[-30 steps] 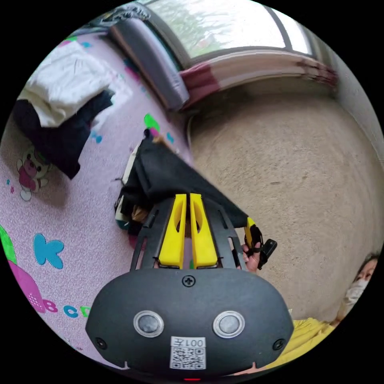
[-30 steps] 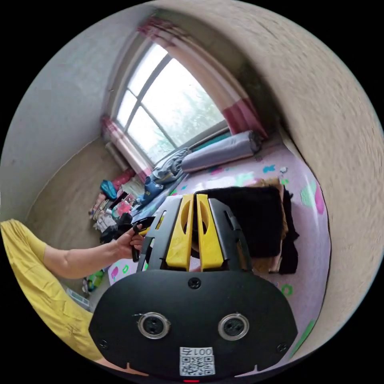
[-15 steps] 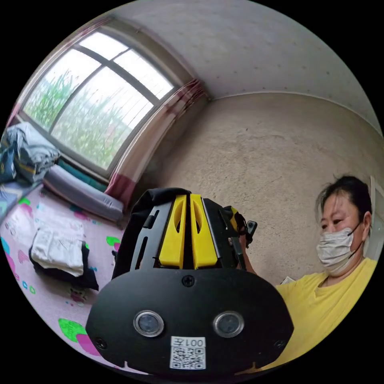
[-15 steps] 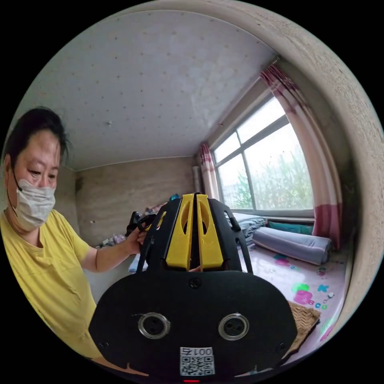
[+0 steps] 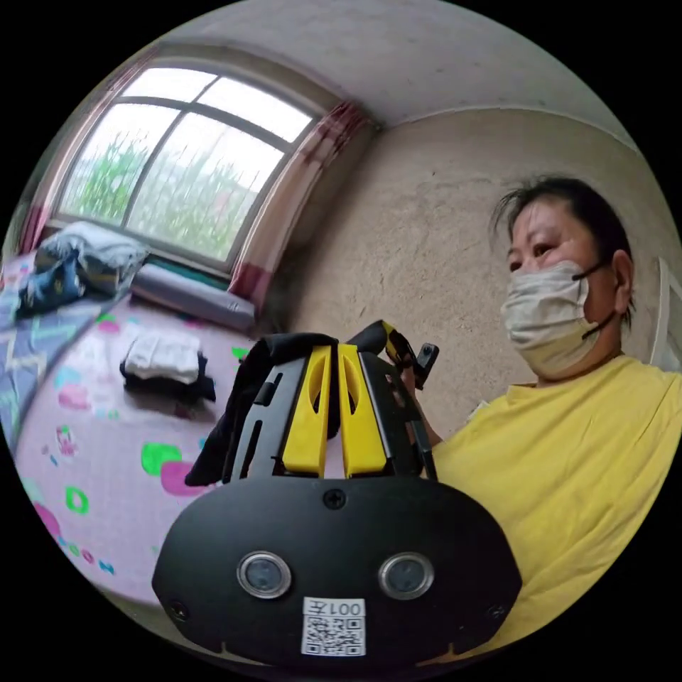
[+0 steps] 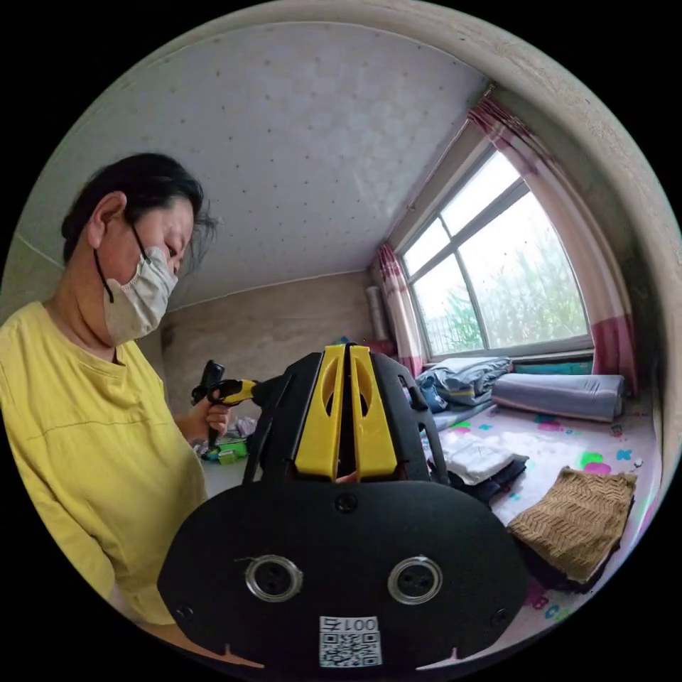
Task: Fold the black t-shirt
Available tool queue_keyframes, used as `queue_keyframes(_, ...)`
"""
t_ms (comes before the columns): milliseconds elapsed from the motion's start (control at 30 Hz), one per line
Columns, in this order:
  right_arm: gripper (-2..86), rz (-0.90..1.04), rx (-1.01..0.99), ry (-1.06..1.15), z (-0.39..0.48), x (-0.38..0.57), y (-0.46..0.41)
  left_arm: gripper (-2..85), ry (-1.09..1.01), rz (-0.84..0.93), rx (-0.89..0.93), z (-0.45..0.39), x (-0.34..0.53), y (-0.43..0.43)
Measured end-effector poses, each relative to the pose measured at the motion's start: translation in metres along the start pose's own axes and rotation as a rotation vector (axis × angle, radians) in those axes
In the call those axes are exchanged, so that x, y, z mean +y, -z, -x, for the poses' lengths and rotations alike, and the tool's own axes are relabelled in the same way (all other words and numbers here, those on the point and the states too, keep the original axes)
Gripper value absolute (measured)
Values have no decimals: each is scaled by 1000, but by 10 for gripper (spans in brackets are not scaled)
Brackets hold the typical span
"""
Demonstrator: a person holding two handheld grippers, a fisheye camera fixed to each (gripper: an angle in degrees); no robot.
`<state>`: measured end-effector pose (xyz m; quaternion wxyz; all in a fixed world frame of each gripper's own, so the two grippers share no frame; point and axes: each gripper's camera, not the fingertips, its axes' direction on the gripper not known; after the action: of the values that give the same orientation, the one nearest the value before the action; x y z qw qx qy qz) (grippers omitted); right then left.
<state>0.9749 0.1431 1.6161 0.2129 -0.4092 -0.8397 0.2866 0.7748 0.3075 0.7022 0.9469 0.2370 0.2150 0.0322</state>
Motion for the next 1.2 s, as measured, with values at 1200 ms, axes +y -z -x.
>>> queue_keyframes(1200, 71, 887, 196, -751, -49, 518, -345, 9, 47, 1019, -202, 305, 62, -83)
